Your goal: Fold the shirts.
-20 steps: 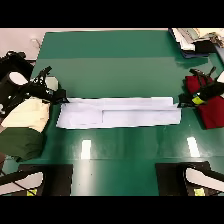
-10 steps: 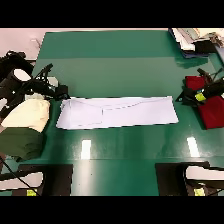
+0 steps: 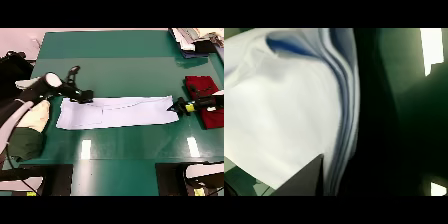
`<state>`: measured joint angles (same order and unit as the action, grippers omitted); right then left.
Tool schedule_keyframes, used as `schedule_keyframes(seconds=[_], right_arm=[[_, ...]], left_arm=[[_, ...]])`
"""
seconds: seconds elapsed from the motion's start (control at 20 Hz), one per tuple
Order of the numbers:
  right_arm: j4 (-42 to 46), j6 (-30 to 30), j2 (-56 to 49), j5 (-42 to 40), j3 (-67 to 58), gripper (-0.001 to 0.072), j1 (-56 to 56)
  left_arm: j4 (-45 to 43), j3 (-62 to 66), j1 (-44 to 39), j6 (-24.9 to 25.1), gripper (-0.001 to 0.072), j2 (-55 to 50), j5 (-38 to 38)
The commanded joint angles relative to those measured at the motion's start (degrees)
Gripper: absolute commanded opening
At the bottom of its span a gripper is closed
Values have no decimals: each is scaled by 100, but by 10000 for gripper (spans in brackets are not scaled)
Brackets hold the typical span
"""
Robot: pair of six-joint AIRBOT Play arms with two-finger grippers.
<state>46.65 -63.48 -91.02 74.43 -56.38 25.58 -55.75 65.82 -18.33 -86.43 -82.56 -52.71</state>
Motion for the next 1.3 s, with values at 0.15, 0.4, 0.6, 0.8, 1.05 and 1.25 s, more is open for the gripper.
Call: schedule_keyframes(seconds=[0.15, 0.4, 0.6, 0.8, 1.05, 1.25], right_arm=[[-411, 184, 420, 448, -1032, 18, -726], [-654, -428, 1541, 595, -2197, 19, -1346], [-656, -837, 1827, 706, -2992, 18, -2120], [-654, -1060, 1792, 619, -3447, 19, -2879], [-669, -1161, 1746, 57, -3567, 19, -3687], [-673, -1193, 1318, -586, -3567, 19, -4861]], left_arm=[[243, 1058, -1054, -232, 21, -1152, 365], [481, 1685, -1386, -376, 21, -1937, 505], [715, 1845, -1429, -380, 21, -2271, 577], [682, 1908, -1394, -372, 21, -2284, 496], [278, 2789, -634, -310, 21, -1954, -798], [-264, 3329, 581, -308, 22, -848, -1255]])
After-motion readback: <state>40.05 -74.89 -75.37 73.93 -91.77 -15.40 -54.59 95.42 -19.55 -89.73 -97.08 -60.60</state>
